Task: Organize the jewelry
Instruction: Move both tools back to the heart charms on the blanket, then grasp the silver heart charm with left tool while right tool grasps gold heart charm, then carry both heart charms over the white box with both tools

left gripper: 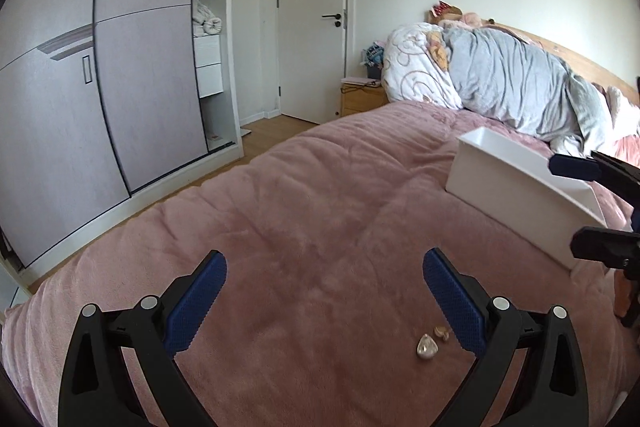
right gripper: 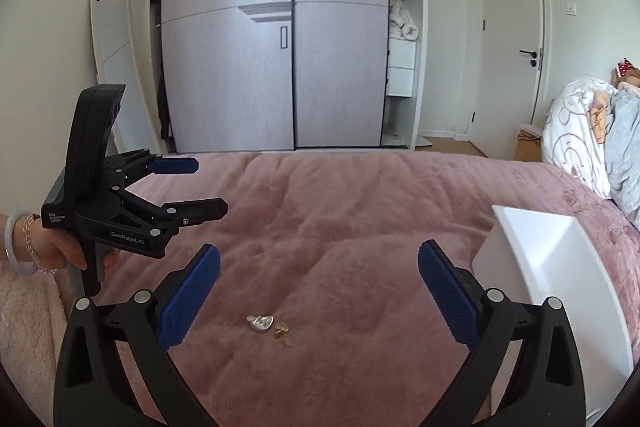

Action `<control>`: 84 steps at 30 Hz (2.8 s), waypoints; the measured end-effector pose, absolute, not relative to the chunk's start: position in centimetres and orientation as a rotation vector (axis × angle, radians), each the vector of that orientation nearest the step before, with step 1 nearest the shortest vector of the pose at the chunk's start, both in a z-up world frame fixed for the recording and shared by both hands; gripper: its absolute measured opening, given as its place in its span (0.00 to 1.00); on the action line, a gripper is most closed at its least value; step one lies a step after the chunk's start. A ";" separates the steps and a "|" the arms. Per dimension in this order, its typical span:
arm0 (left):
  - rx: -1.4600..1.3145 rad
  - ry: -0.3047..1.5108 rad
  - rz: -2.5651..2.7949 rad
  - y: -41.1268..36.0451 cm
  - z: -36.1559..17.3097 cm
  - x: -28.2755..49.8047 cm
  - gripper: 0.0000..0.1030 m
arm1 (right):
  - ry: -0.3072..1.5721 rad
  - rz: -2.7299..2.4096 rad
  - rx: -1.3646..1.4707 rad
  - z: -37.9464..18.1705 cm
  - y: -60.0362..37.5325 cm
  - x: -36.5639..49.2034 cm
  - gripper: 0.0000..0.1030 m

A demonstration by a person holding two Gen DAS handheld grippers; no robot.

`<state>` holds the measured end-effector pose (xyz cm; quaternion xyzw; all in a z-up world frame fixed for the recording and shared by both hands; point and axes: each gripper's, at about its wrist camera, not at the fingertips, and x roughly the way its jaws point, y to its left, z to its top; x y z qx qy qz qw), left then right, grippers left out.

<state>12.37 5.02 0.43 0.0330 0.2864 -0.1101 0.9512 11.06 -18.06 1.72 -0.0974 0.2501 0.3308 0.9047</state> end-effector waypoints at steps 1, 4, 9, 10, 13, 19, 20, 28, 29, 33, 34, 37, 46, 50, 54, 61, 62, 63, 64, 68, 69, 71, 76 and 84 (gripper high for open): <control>0.081 0.590 -0.248 4.8 -0.3 12.1 0.97 | 0.531 0.689 -0.215 0.9 -17.7 11.1 0.95; 0.127 0.608 -0.309 3.8 -2.1 11.7 0.97 | 0.577 0.671 -0.256 -1.4 -16.8 11.6 0.95; 0.184 0.621 -0.413 2.3 -4.0 11.1 0.96 | 0.656 0.660 -0.292 -4.9 -16.1 12.5 0.95; 0.194 0.623 -0.435 2.0 -4.2 11.1 0.96 | 0.667 0.663 -0.302 -5.5 -16.0 12.6 0.95; 0.209 0.637 -0.505 1.2 -4.9 11.1 0.96 | 0.688 0.655 -0.343 -7.0 -15.6 12.8 0.90; 0.244 0.709 -0.561 0.0 -7.0 11.9 0.79 | 0.737 0.664 -0.394 -9.9 -14.9 13.1 0.74; 0.250 0.728 -0.570 -0.2 -7.4 12.1 0.74 | 0.745 0.672 -0.392 -10.2 -14.9 13.1 0.72; 0.303 0.761 -0.606 -1.3 -8.9 12.6 0.58 | 0.717 0.713 -0.386 -10.9 -14.4 13.1 0.44; 0.302 0.764 -0.612 -1.3 -9.0 12.6 0.57 | 0.719 0.715 -0.386 -11.0 -14.3 13.2 0.44; 0.292 0.779 -0.636 -1.2 -9.2 13.0 0.48 | 0.736 0.737 -0.377 -11.3 -14.4 13.4 0.39; 0.292 0.781 -0.645 -1.3 -9.3 13.0 0.44 | 0.739 0.745 -0.370 -11.3 -14.5 13.4 0.38; 0.303 0.777 -0.672 -1.5 -9.4 12.9 0.36 | 0.739 0.773 -0.351 -11.3 -14.6 13.3 0.37; 0.301 0.824 -0.702 -1.8 -10.2 13.3 0.23 | 0.763 0.839 -0.405 -11.9 -13.2 12.7 0.13; 0.270 0.843 -0.709 -1.5 -10.3 13.9 0.23 | 0.775 0.841 -0.394 -12.1 -13.2 12.7 0.11; 0.248 0.847 -0.719 -1.2 -10.4 14.1 0.22 | 0.774 0.839 -0.377 -12.0 -13.6 12.7 0.09; 0.265 0.837 -0.696 -1.5 -10.4 14.0 0.22 | 0.760 0.819 -0.381 -12.1 -13.7 12.3 0.08; 0.275 0.832 -0.689 -1.6 -10.4 13.8 0.22 | 0.759 0.818 -0.378 -12.0 -13.9 12.3 0.08; 0.284 0.826 -0.682 -1.7 -10.3 13.7 0.22 | 0.757 0.818 -0.373 -11.9 -13.9 12.2 0.08; 0.291 0.820 -0.672 -1.7 -10.2 13.6 0.22 | 0.756 0.818 -0.367 -11.8 -14.0 12.2 0.08; 0.297 0.799 -0.635 -1.7 -9.5 13.0 0.22 | 0.750 0.814 -0.333 -11.0 -14.7 12.1 0.08; 0.293 0.797 -0.625 -1.7 -9.3 12.9 0.22 | 0.748 0.813 -0.324 -10.8 -14.9 12.1 0.08; 0.291 0.792 -0.606 -1.6 -8.9 12.7 0.22 | 0.737 0.807 -0.311 -10.2 -15.4 11.8 0.08; 0.291 0.792 -0.572 -1.7 -8.0 12.4 0.22 | 0.707 0.795 -0.298 -8.5 -16.6 11.4 0.08; 0.312 0.775 -0.497 -2.9 -5.9 11.5 0.22 | 0.622 0.746 -0.244 -4.6 -19.6 11.3 0.08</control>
